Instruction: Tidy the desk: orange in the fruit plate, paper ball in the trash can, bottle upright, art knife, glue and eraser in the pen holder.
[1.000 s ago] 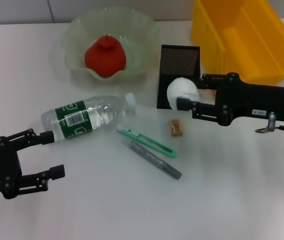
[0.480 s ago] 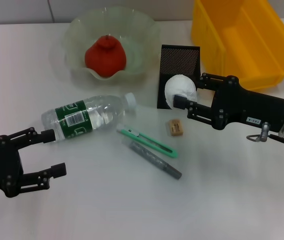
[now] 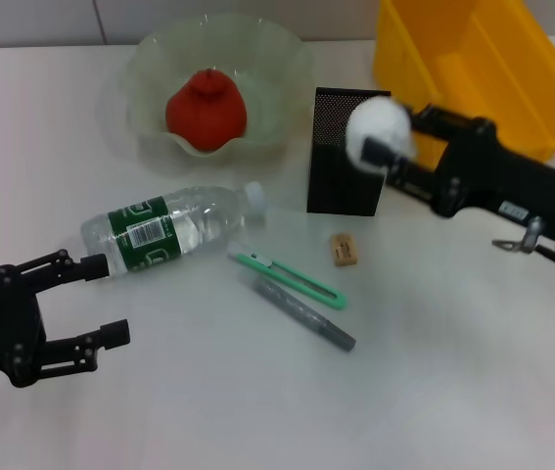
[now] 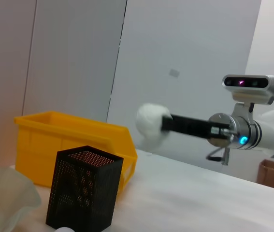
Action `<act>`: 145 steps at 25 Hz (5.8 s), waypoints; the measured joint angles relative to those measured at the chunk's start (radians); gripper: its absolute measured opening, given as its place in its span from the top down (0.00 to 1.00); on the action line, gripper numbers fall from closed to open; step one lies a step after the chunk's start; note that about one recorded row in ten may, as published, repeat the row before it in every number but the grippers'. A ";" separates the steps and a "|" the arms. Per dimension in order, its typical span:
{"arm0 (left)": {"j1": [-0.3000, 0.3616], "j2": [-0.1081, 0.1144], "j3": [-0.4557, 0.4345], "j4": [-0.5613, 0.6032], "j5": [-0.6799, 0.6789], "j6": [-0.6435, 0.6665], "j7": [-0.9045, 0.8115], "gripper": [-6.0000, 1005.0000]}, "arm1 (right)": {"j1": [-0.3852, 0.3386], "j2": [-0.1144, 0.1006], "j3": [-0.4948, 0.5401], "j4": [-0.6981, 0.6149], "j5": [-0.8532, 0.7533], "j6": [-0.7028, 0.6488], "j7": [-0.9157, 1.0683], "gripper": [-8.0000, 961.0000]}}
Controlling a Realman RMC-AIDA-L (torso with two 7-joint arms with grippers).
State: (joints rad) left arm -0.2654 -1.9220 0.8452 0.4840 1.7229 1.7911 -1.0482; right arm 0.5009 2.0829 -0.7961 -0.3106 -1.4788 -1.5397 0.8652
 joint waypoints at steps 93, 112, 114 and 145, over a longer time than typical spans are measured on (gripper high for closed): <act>-0.011 -0.006 -0.011 -0.001 -0.001 0.010 -0.002 0.23 | 0.005 -0.019 -0.020 -0.086 -0.132 -0.072 0.169 0.13; -0.010 -0.013 -0.012 -0.001 -0.003 0.011 -0.004 0.24 | -0.081 -0.019 -0.009 -0.148 -0.244 -0.048 0.174 0.13; -0.010 -0.013 -0.012 -0.001 -0.003 0.011 -0.004 0.24 | -0.087 -0.019 -0.009 -0.151 -0.256 -0.039 0.173 0.13; -0.069 -0.026 -0.024 0.003 -0.004 0.005 -0.035 0.26 | -0.116 -0.009 -0.009 -0.165 -0.323 0.057 0.150 0.13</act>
State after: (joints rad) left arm -0.3342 -1.9484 0.8207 0.4867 1.7193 1.7965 -1.0833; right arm 0.3849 2.0739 -0.8053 -0.4755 -1.8015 -1.4827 1.0153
